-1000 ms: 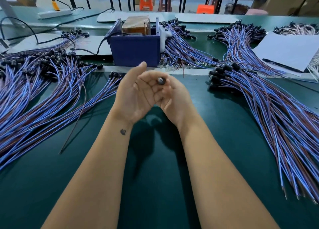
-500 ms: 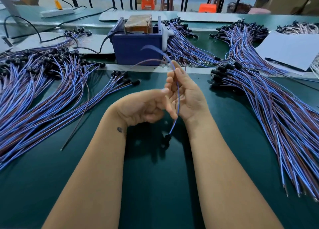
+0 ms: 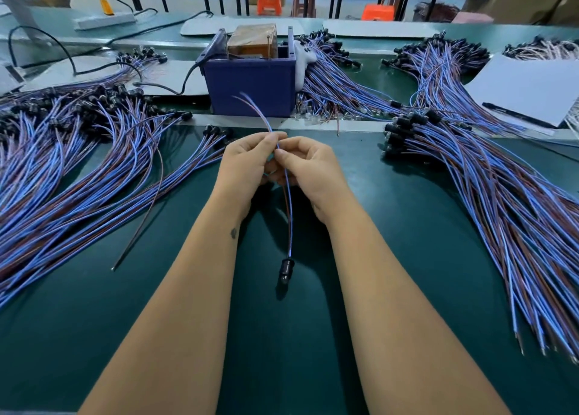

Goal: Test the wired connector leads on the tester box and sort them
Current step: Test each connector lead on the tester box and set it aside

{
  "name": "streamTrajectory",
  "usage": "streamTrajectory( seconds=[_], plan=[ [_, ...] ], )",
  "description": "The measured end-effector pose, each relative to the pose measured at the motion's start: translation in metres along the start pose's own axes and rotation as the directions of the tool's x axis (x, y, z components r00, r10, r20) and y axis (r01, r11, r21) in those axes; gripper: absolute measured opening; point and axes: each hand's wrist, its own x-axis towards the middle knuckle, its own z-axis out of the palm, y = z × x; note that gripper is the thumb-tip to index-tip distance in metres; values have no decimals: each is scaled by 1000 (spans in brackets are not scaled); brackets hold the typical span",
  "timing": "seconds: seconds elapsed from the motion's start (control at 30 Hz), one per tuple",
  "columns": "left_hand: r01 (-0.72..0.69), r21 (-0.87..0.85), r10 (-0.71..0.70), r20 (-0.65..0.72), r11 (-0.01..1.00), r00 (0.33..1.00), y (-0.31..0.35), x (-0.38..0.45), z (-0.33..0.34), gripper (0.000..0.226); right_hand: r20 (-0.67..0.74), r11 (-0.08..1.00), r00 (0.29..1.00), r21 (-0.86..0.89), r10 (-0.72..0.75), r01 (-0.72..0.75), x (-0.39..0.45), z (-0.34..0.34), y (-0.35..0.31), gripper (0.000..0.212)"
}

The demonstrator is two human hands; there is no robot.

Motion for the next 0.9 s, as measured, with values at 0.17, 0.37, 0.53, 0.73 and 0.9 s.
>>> streamTrajectory(
  seconds=[0.17,0.37,0.53,0.73,0.9],
  plan=[
    [-26,114,37,-93,993,995,-1,3,-3,16,-63,995,998,-99,14,-20,1,1,1,16],
    [15,170,-5,-62,985,998,-1,5,-6,20,-64,977,997,-209,-53,39,1,5,3,12],
    [-3,47,10,-161,999,987,-1,6,-5,30,-143,968,985,-243,-96,59,0,2,3,12],
    [-60,155,89,-190,986,978,-8,16,-14,31,-234,991,971,-131,-47,16,1,-4,2,13],
    [-130,291,199,-219,948,955,-15,18,-15,25,-252,998,967,-49,-44,33,2,-4,2,11]
  ],
)
